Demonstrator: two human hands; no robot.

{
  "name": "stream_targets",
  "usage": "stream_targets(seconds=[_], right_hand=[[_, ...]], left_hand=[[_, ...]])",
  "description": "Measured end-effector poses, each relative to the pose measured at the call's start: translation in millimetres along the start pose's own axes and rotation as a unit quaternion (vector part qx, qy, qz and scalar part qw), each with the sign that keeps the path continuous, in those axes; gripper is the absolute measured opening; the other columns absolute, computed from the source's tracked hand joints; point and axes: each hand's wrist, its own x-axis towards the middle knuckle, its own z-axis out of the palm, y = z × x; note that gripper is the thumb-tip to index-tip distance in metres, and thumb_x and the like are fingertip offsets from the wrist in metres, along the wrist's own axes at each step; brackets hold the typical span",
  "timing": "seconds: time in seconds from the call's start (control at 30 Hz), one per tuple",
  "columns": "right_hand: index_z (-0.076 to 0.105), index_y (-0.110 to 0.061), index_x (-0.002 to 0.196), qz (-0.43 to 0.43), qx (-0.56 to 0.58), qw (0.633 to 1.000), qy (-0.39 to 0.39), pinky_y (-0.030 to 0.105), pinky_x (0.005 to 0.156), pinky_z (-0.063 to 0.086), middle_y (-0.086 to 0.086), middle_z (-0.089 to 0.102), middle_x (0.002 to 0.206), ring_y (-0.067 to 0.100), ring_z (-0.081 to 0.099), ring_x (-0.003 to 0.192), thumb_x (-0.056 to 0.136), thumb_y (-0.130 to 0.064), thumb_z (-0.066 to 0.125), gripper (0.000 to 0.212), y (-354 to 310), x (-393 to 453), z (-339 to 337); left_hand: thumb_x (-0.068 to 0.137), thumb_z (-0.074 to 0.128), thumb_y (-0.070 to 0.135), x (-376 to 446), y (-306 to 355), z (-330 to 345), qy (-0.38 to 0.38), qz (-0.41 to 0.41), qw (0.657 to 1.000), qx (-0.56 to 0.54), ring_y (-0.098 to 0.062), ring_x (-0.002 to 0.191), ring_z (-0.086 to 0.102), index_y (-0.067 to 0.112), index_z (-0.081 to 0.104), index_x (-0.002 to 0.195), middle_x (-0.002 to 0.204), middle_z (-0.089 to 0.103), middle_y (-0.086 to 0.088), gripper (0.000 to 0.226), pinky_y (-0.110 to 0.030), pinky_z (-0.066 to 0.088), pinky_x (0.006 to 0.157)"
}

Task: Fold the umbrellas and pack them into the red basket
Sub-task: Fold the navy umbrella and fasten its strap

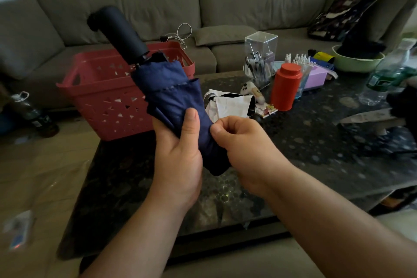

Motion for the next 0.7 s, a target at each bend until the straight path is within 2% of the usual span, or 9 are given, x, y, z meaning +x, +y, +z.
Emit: stream_targets(seconds=[0.07, 0.13, 0.27, 0.37, 0.43, 0.5, 0.57, 0.63, 0.7], right_hand=[[0.066, -0.016, 0.075, 0.012, 0.020, 1.000, 0.009, 0.032, 0.063, 0.044, 0.006, 0.065, 0.074, 0.018, 0.056, 0.069, 0.104, -0.014, 0.062, 0.028, 3.4, 0.6, 0.3], [0.066, -0.013, 0.078, 0.018, 0.065, 0.998, -0.009, 0.028, 0.060, 0.047, 0.006, 0.067, 0.073, 0.016, 0.060, 0.066, 0.101, -0.011, 0.066, 0.024, 3.5, 1.0, -2.6], [0.062, -0.010, 0.086, 0.000, 0.127, 0.990, -0.058, 0.021, 0.053, 0.049, 0.001, 0.069, 0.070, 0.009, 0.063, 0.058, 0.097, 0.000, 0.067, 0.016, -3.0, 2.2, -14.6], [0.060, -0.015, 0.090, 0.041, 0.111, 0.990, -0.078, 0.023, 0.050, 0.045, -0.003, 0.063, 0.068, 0.008, 0.056, 0.056, 0.100, -0.008, 0.064, 0.012, -3.2, 4.9, -20.2], [0.061, -0.017, 0.090, 0.080, 0.088, 0.987, -0.106, 0.026, 0.054, 0.050, 0.002, 0.063, 0.073, 0.011, 0.058, 0.057, 0.103, -0.018, 0.062, 0.013, -0.3, 4.9, -21.3], [0.063, -0.019, 0.095, 0.117, 0.092, 0.979, -0.140, 0.036, 0.064, 0.060, 0.005, 0.069, 0.082, 0.016, 0.067, 0.065, 0.104, -0.026, 0.060, 0.013, 3.3, 2.5, -20.3], [0.063, -0.019, 0.097, 0.115, 0.097, 0.975, -0.163, 0.045, 0.074, 0.062, 0.009, 0.071, 0.091, 0.021, 0.069, 0.075, 0.105, -0.028, 0.059, 0.012, 6.2, 0.0, -19.8], [0.061, -0.018, 0.097, 0.089, 0.114, 0.975, -0.168, 0.046, 0.073, 0.062, 0.012, 0.070, 0.096, 0.024, 0.070, 0.079, 0.101, -0.026, 0.063, 0.008, 7.6, -1.3, -16.9], [0.064, -0.022, 0.093, 0.052, 0.110, 0.980, -0.156, 0.040, 0.065, 0.061, 0.013, 0.070, 0.096, 0.022, 0.071, 0.076, 0.095, -0.025, 0.067, 0.005, 8.8, -1.2, -13.6]], left_hand=[[0.102, 0.058, 0.024, -0.5, 1.6, 0.0, -0.015, 0.001, 1.000, 0.015, -0.023, 0.142, 0.055, 0.035, 0.040, 0.150, 0.156, 0.053, -0.004, 0.053, -0.052, 0.042, 0.120], [0.100, 0.063, 0.025, 1.1, 5.7, 0.0, -0.009, -0.020, 1.000, 0.006, -0.025, 0.137, 0.060, 0.031, 0.041, 0.151, 0.151, 0.058, -0.007, 0.056, -0.051, 0.047, 0.115], [0.082, 0.081, 0.029, 7.2, 19.8, -1.7, 0.016, -0.075, 0.997, -0.007, -0.024, 0.106, 0.075, 0.012, 0.050, 0.144, 0.119, 0.075, -0.010, 0.071, -0.038, 0.063, 0.090], [0.079, 0.081, 0.026, 12.8, 20.4, -6.4, -0.002, -0.099, 0.995, -0.018, -0.021, 0.097, 0.076, 0.004, 0.051, 0.143, 0.111, 0.076, -0.009, 0.074, -0.034, 0.063, 0.080], [0.078, 0.073, 0.026, 15.5, 18.7, -8.8, -0.003, -0.123, 0.991, -0.051, -0.018, 0.093, 0.077, 0.005, 0.053, 0.144, 0.106, 0.077, -0.007, 0.072, -0.031, 0.062, 0.075], [0.079, 0.070, 0.028, 15.5, 19.0, -10.6, -0.006, -0.140, 0.988, -0.061, -0.020, 0.094, 0.078, 0.008, 0.056, 0.143, 0.108, 0.077, -0.010, 0.069, -0.033, 0.063, 0.074], [0.081, 0.068, 0.030, 15.2, 20.6, -12.4, -0.009, -0.140, 0.989, -0.048, -0.023, 0.098, 0.078, 0.011, 0.058, 0.141, 0.117, 0.076, -0.015, 0.064, -0.034, 0.064, 0.076], [0.082, 0.067, 0.034, 15.7, 22.9, -11.6, -0.005, -0.127, 0.992, -0.021, -0.026, 0.104, 0.077, 0.012, 0.059, 0.140, 0.125, 0.074, -0.018, 0.062, -0.036, 0.064, 0.081], [0.081, 0.065, 0.041, 15.7, 24.3, -8.9, 0.008, -0.117, 0.993, -0.001, -0.026, 0.104, 0.076, 0.013, 0.058, 0.141, 0.127, 0.072, -0.018, 0.067, -0.036, 0.064, 0.081]])
